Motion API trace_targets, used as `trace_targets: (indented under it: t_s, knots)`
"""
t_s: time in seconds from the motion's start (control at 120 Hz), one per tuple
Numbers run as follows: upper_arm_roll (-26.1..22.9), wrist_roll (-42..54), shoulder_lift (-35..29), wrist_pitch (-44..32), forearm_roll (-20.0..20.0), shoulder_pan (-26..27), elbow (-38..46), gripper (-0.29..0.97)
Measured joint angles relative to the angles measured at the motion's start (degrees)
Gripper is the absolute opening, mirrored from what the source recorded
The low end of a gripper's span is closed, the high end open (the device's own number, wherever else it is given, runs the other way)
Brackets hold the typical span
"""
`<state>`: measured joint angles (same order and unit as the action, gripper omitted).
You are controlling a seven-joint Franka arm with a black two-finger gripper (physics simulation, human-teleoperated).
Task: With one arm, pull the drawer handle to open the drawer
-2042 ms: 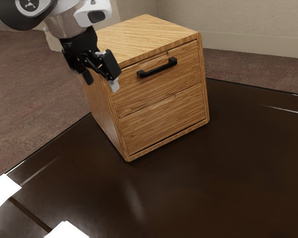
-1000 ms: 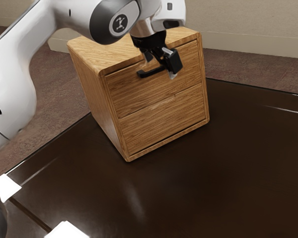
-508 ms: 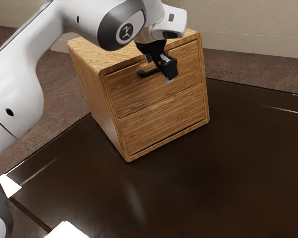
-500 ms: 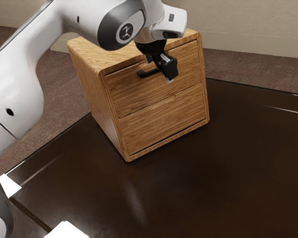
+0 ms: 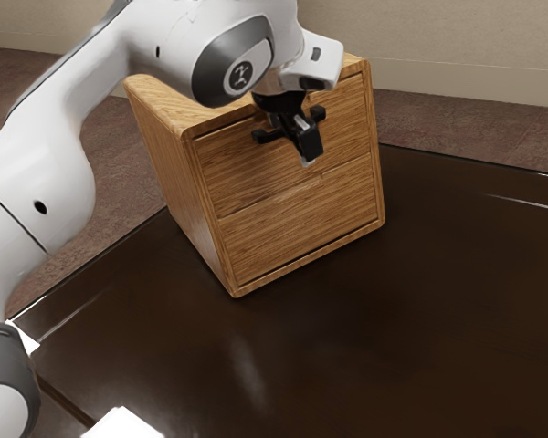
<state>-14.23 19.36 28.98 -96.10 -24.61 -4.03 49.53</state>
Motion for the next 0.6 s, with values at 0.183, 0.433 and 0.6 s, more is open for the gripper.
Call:
trace_targets:
  t_s: [0.183,0.433,0.6]
  knots:
    - [0.23,0.68,0.06,-0.22,-0.07,1.07,0.38,0.67]
    - [2.43,1.18,-0.46,-0.32,-0.12,4.76,1.10,0.68]
    - [4.59,1.26,-0.48,-0.34,-0.03,8.19,1.56,0.68]
